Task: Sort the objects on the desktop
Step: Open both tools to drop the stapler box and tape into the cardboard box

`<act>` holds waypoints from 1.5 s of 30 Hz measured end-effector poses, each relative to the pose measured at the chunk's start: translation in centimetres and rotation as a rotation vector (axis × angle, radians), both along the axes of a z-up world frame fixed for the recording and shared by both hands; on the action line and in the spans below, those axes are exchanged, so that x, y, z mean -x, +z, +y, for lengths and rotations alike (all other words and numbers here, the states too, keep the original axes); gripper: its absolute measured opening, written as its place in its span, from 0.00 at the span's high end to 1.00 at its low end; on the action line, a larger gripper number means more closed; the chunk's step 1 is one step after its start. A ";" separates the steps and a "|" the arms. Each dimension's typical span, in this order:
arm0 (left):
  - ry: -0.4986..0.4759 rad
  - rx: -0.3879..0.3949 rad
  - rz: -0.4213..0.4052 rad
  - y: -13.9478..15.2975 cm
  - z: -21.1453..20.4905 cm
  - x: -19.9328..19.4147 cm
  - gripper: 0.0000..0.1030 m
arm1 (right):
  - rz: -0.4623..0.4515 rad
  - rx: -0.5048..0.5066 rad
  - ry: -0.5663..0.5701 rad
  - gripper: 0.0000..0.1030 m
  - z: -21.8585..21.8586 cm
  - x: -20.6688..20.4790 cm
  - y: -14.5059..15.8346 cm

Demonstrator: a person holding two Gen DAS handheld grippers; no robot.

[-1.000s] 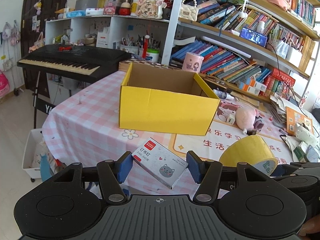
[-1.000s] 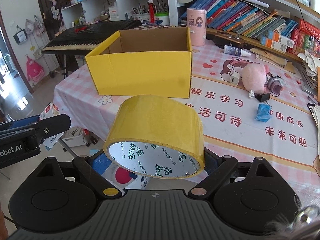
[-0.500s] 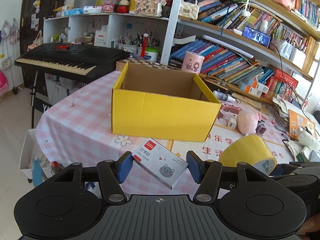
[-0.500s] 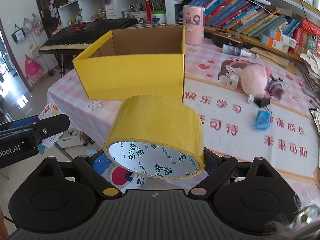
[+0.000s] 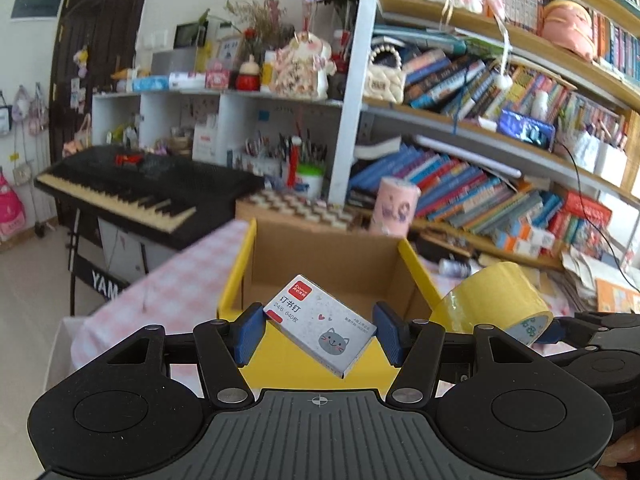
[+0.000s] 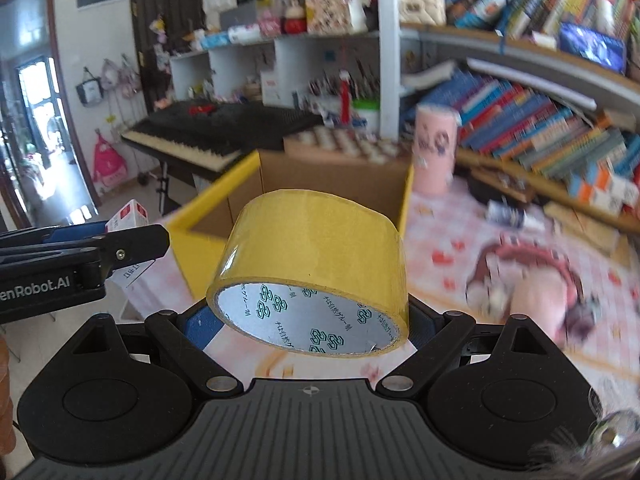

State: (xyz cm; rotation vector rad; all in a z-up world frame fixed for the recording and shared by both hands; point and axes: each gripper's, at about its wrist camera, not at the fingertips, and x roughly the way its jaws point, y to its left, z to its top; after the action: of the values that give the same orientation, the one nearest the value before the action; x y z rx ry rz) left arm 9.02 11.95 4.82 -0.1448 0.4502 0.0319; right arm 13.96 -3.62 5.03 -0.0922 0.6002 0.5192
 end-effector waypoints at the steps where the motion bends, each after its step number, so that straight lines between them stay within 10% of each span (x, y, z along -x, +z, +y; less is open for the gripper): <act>1: 0.004 -0.003 -0.006 0.2 0.0 -0.7 0.43 | -0.011 0.002 0.011 0.12 0.1 -0.7 0.2; 26: -0.032 -0.194 0.307 -5.1 -0.5 -18.1 0.43 | -0.089 0.514 0.525 0.12 7.6 -17.3 -4.6; 45: -0.074 -0.243 0.492 -8.0 -0.8 -21.2 0.42 | 0.023 0.810 0.707 0.12 11.0 -20.3 -9.5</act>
State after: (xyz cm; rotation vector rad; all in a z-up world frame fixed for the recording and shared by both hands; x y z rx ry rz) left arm 30.18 11.12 -3.16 0.1233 0.9371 0.0491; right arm 34.29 7.40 -4.49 -1.0967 0.7694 0.9300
